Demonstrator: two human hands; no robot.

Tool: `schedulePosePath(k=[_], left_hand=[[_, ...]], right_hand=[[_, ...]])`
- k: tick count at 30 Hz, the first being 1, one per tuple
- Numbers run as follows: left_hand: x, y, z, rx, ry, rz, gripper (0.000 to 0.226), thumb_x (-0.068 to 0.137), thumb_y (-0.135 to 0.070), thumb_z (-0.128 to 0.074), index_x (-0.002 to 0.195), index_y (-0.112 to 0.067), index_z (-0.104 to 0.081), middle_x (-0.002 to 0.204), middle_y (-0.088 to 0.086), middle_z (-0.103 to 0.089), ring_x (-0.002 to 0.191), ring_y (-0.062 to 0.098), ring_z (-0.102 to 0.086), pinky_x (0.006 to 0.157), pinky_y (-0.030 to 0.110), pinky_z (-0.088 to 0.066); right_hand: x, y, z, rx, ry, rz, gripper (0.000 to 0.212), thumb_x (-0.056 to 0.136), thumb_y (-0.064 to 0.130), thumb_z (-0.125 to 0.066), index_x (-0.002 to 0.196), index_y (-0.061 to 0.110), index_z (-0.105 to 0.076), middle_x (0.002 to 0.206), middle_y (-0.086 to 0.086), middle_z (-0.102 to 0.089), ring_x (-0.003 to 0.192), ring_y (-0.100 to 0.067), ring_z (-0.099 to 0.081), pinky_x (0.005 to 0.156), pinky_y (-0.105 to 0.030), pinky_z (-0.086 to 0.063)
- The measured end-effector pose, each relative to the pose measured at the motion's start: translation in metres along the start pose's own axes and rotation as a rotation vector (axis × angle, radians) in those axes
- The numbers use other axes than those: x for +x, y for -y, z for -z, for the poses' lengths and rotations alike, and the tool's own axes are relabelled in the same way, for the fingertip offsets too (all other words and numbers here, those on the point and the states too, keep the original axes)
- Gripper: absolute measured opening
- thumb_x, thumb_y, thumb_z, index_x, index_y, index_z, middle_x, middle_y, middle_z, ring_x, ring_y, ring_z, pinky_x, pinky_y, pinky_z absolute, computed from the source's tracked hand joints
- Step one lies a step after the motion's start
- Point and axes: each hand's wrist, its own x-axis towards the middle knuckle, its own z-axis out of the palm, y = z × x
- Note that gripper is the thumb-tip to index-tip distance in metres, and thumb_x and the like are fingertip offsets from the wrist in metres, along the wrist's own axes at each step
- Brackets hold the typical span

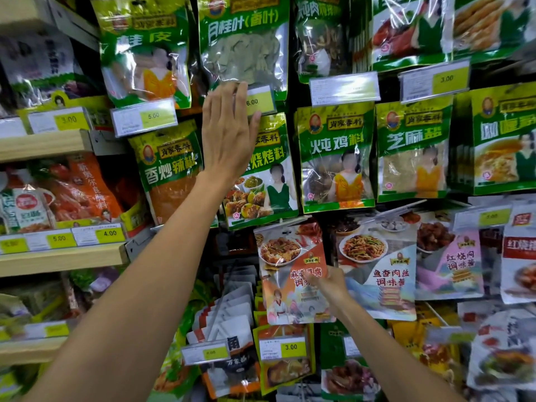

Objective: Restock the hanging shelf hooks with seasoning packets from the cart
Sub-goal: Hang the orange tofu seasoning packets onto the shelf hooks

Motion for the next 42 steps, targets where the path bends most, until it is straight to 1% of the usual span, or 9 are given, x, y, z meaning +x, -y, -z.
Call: schedulePosePath(k=[7, 12, 17, 23, 26, 29, 35, 39, 42], left_hand=[[-0.001, 0.002, 0.002, 0.011, 0.052, -0.009, 0.054, 0.102, -0.039, -0.025, 0.139, -0.002, -0.042, 0.136, 0.018, -0.047, 0.128, 0.031, -0.042, 0.112, 0.038, -0.026], [-0.012, -0.002, 0.020, -0.036, 0.029, -0.014, 0.049, 0.102, -0.028, -0.031, 0.143, -0.001, -0.037, 0.146, 0.019, -0.040, 0.136, 0.031, -0.037, 0.116, 0.039, -0.021], [-0.068, -0.032, 0.041, -0.194, -0.013, -0.066, 0.037, 0.098, -0.017, -0.045, 0.127, 0.003, -0.054, 0.128, 0.022, -0.057, 0.120, 0.034, -0.053, 0.107, 0.039, -0.033], [-0.176, -0.125, 0.052, -0.477, 0.165, -0.265, 0.032, 0.095, -0.014, -0.045, 0.108, 0.007, -0.065, 0.106, 0.023, -0.066, 0.097, 0.036, -0.065, 0.089, 0.043, -0.046], [-0.226, -0.181, 0.060, -0.666, 0.350, -0.183, 0.032, 0.094, -0.016, -0.043, 0.101, 0.005, -0.066, 0.095, 0.020, -0.067, 0.086, 0.034, -0.066, 0.081, 0.039, -0.046], [-0.275, -0.243, 0.068, -0.922, 0.665, 0.094, 0.035, 0.100, -0.023, -0.037, 0.106, -0.001, -0.064, 0.099, 0.012, -0.065, 0.092, 0.029, -0.062, 0.082, 0.036, -0.046], [-0.350, -0.387, 0.087, -1.189, 1.001, 0.545, 0.026, 0.103, -0.019, -0.039, 0.082, -0.014, -0.054, 0.071, -0.004, -0.052, 0.065, 0.014, -0.048, 0.061, 0.027, -0.031], [-0.383, -0.489, 0.108, -1.215, 1.284, 0.693, 0.022, 0.100, -0.009, -0.044, 0.091, -0.014, -0.063, 0.082, 0.006, -0.066, 0.071, 0.012, -0.057, 0.060, 0.015, -0.036], [-0.401, -0.551, 0.124, -1.202, 1.433, 0.640, 0.024, 0.096, 0.002, -0.047, 0.081, -0.005, -0.065, 0.082, 0.024, -0.064, 0.081, 0.029, -0.061, 0.062, 0.023, -0.029]], right_hand=[[0.003, -0.002, -0.009, -0.055, -0.079, 0.012, 0.011, 0.086, 0.008, -0.068, 0.078, 0.012, -0.061, 0.095, -0.017, -0.069, 0.089, -0.028, -0.064, 0.083, -0.039, -0.051], [-0.021, -0.009, -0.008, -0.147, -0.118, 0.104, 0.031, 0.089, 0.017, -0.067, 0.113, -0.001, -0.060, 0.109, -0.016, -0.068, 0.099, -0.025, -0.063, 0.080, -0.030, -0.048], [-0.067, -0.012, 0.009, -0.222, -0.196, 0.284, 0.035, 0.095, 0.014, -0.058, 0.127, 0.004, -0.048, 0.119, -0.007, -0.060, 0.110, -0.019, -0.056, 0.092, -0.031, -0.046], [-0.129, -0.030, 0.074, -0.208, -0.311, 0.349, 0.018, 0.099, 0.023, -0.052, 0.116, 0.018, -0.056, 0.101, 0.006, -0.062, 0.095, -0.009, -0.061, 0.080, -0.021, -0.051], [-0.161, -0.049, 0.123, -0.180, -0.381, 0.284, 0.012, 0.100, 0.030, -0.048, 0.102, 0.028, -0.059, 0.094, 0.007, -0.067, 0.087, -0.008, -0.066, 0.076, -0.028, -0.054], [-0.193, -0.079, 0.180, -0.134, -0.496, 0.198, 0.017, 0.099, 0.030, -0.048, 0.091, 0.032, -0.063, 0.085, 0.005, -0.072, 0.077, -0.004, -0.068, 0.070, -0.026, -0.055], [-0.270, -0.158, 0.308, -0.212, -0.675, -0.060, 0.025, 0.099, 0.020, -0.049, 0.083, 0.019, -0.067, 0.071, 0.011, -0.071, 0.066, 0.000, -0.064, 0.063, -0.016, -0.047], [-0.329, -0.200, 0.391, -0.281, -0.783, -0.252, 0.026, 0.098, 0.017, -0.051, 0.076, 0.015, -0.063, 0.069, -0.001, -0.068, 0.069, -0.016, -0.065, 0.071, -0.037, -0.053], [-0.366, -0.214, 0.442, -0.360, -0.861, -0.354, 0.035, 0.096, 0.012, -0.054, 0.065, 0.028, -0.055, 0.061, 0.009, -0.060, 0.060, -0.003, -0.057, 0.058, -0.011, -0.040]])
